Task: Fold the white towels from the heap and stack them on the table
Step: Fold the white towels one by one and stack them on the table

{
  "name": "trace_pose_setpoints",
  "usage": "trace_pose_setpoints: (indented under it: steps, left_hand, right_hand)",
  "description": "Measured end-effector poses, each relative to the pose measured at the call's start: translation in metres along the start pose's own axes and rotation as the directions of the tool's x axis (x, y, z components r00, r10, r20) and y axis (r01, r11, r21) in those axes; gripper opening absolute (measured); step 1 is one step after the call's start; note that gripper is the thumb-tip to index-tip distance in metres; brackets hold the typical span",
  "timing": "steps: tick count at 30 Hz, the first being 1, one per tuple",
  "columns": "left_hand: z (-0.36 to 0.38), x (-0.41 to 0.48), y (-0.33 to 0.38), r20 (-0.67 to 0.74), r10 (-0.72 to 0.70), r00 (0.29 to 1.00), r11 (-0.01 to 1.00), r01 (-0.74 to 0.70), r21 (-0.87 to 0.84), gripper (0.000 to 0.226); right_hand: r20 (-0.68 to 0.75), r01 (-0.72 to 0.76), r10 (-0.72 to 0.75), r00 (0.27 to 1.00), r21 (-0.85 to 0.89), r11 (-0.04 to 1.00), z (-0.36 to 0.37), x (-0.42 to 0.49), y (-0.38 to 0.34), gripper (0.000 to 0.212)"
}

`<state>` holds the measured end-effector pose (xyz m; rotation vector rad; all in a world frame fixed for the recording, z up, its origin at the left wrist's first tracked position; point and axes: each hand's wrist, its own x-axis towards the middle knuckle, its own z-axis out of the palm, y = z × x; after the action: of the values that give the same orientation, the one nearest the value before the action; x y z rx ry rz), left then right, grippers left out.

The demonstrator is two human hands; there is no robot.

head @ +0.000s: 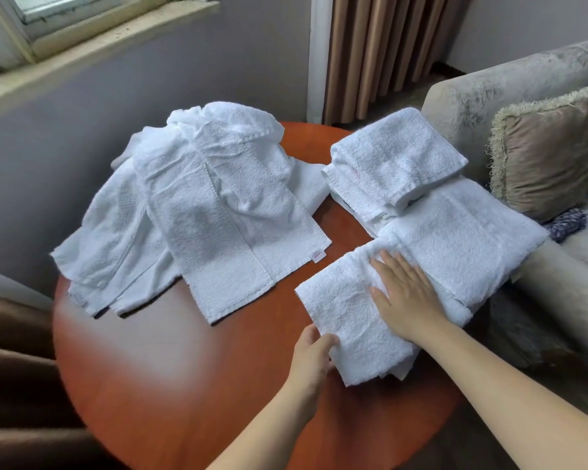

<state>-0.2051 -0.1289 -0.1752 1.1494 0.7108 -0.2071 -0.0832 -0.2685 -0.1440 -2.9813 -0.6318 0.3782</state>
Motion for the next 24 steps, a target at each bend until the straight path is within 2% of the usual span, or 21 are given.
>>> trace_pose_setpoints:
  steps: [3,5,7,9,14,17,19,21,24]
  left_hand:
    - [0.004,0.001,0.000,-0.038,0.027,0.999,0.998,-0.025,0.050,0.027]
    - [0.006,0.001,-0.001,-0.056,0.022,0.998,0.997,-0.018,0.071,0.026]
    - [0.005,-0.001,0.000,-0.035,0.011,0.999,0.995,-0.007,0.100,0.027]
    - [0.003,-0.002,0.002,-0.005,0.010,1.000,0.991,-0.010,0.131,0.028]
    - [-0.004,-0.007,0.012,0.013,0.010,1.000,0.977,-0.013,0.214,0.022]
    - [-0.016,-0.007,0.031,-0.053,0.034,0.998,0.965,-0.019,0.262,0.015]
    - [-0.027,-0.004,0.049,-0.101,0.075,0.992,0.961,-0.045,0.272,0.015]
    - [-0.040,-0.001,0.069,-0.113,0.129,0.985,0.956,-0.094,0.278,0.015]
    - [-0.065,0.007,0.092,-0.121,0.195,0.973,0.937,-0.148,0.316,0.014]
  right_hand:
    - [-0.041,-0.013,0.013,0.999,0.008,1.000,-0.004,-0.002,-0.005,0.062]
    - [-0.011,-0.020,0.020,1.000,-0.035,0.999,0.004,-0.005,-0.004,0.072]
    - [0.021,-0.017,0.018,1.000,-0.063,0.998,0.012,-0.006,0.000,0.084]
    - [0.032,-0.013,0.015,0.999,-0.057,0.998,0.014,-0.004,0.002,0.084]
    - [0.037,-0.047,0.050,0.998,-0.083,0.995,0.005,-0.002,-0.007,0.069]
    - [-0.093,-0.076,0.071,0.993,-0.049,0.996,-0.010,0.008,-0.029,0.055]
    - [-0.188,-0.013,0.011,0.982,-0.009,1.000,-0.018,0.016,-0.047,0.042]
    - [-0.177,0.053,-0.049,0.983,0.019,0.998,-0.023,0.024,-0.069,0.032]
    - [-0.086,0.073,-0.064,0.994,0.102,0.992,-0.023,0.036,-0.099,0.030]
